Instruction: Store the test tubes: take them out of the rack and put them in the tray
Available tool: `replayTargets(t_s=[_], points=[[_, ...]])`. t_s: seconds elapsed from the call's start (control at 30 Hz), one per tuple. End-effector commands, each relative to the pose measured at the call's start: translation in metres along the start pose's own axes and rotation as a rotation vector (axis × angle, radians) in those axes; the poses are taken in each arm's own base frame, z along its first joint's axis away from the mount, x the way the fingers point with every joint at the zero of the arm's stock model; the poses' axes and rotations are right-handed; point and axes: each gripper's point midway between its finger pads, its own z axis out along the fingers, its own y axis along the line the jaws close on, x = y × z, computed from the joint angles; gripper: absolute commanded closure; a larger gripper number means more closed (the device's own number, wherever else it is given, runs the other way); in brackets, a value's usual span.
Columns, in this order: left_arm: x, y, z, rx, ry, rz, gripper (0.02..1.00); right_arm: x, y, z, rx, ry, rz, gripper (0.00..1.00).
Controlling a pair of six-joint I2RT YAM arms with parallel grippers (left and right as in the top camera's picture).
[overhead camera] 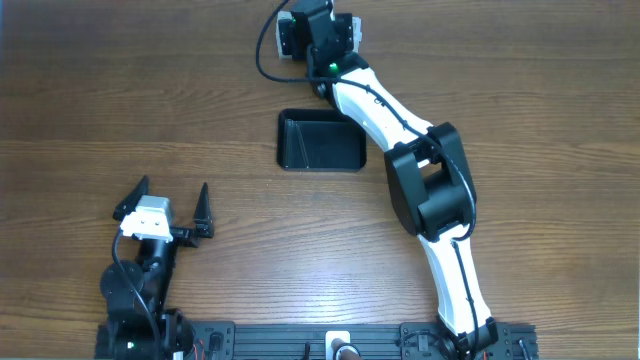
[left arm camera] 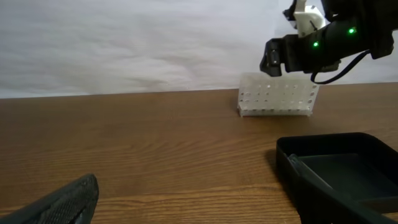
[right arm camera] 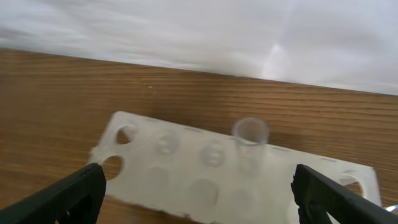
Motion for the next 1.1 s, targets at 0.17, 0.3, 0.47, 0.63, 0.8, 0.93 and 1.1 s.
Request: replayTargets(t_s=[0.17, 0.3, 0.47, 0.63, 0.8, 0.93, 1.1], points=[[0.0017, -0.0034, 0.0002, 0.018, 0.001, 0.014, 0.018, -0.0172, -0.0165, 0.0098, 0.041, -0.067, 0.046, 0.13], [0.0017, -0.0034, 0.0002, 0.018, 0.001, 0.014, 0.018, -0.0116, -0.015, 0.0144, 0.04, -0.064, 0.044, 0.174], [0.0017, -0.0034, 0.0002, 0.018, 0.001, 0.014, 0.018, -0.0108, -0.0144, 0.0152, 0.039, -0.066, 0.045, 0.255], [0.0017, -0.0034, 0.0002, 0.018, 0.001, 0.014, 0.018, -0.0109, -0.0144, 0.0152, 0.039, -0.066, 0.045, 0.435], [0.0017, -0.0034, 0.0002, 0.018, 0.001, 0.014, 0.018, -0.0107, -0.0141, 0.0152, 0.039, -0.065, 0.044, 0.581], [0.0017, -0.0034, 0.0002, 0.018, 0.001, 0.014, 0.018, -0.0107, -0.0145, 0.0152, 0.04, -0.065, 0.044, 0.663], [0.0017, -0.0034, 0.0002, 0.018, 0.001, 0.014, 0.02, -0.0107, -0.0152, 0.0152, 0.044, -0.065, 0.044, 0.724]])
